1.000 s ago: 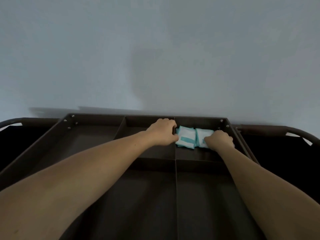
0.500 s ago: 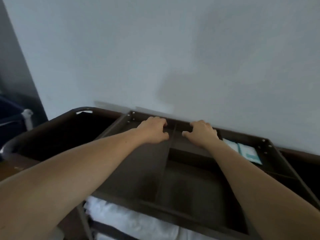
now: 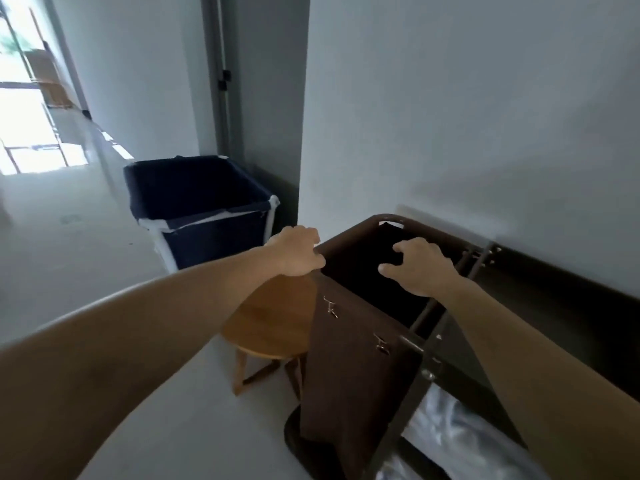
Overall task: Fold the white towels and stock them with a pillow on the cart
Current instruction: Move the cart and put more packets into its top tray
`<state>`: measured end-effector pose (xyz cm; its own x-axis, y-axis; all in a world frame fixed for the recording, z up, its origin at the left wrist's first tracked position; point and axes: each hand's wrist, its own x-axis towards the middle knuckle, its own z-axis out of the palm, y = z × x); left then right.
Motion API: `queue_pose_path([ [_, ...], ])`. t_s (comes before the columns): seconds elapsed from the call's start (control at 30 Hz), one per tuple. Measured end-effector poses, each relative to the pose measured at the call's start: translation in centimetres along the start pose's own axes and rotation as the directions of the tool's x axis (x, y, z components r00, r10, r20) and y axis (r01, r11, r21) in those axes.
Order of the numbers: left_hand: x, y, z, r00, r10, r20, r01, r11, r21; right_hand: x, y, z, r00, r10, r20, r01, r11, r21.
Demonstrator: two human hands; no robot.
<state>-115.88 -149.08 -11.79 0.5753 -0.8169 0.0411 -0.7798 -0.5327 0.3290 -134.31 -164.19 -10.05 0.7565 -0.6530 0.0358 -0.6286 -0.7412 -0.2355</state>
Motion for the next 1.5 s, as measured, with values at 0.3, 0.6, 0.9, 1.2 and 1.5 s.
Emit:
queue_pose_path([
  [0.3, 6.6, -12.2, -0.8, 0.99, -0.141, -0.015, 0.14, 0.99, -0.013, 14.0, -10.3, 3.8, 0.979, -0.204, -0.008, 0.204, 0.979, -0.028],
  [0.6, 17.0, -21.7, -3.8, 0.979, -0.202, -0.012, 0.202, 0.977, 0.061, 28.0, -17.6, 7.5, 0.956, -0.275, 0.103, 0.277, 0.961, -0.011],
  [0.9, 28.8, -28.6, -0.5, 0.984, -0.147, 0.104, 0.144, 0.989, 0.032, 38.6, -19.6, 12.1, 0.967, -0.143, 0.212, 0.165, 0.982, -0.093],
  [1.2, 42.6, -34.5, 0.9, 0.972, 0.088, 0.216, -0.091, 0.996, 0.003, 48.1, -20.7, 16.3, 0.939, 0.182, 0.291, -0.143, 0.978, -0.15],
  [1.5, 50.5, -32.0, 7.9, 0.889, 0.225, 0.398, -0.254, 0.967, 0.019, 52.9, -14.0, 23.3, 0.841, 0.388, 0.377, -0.377, 0.92, -0.106],
])
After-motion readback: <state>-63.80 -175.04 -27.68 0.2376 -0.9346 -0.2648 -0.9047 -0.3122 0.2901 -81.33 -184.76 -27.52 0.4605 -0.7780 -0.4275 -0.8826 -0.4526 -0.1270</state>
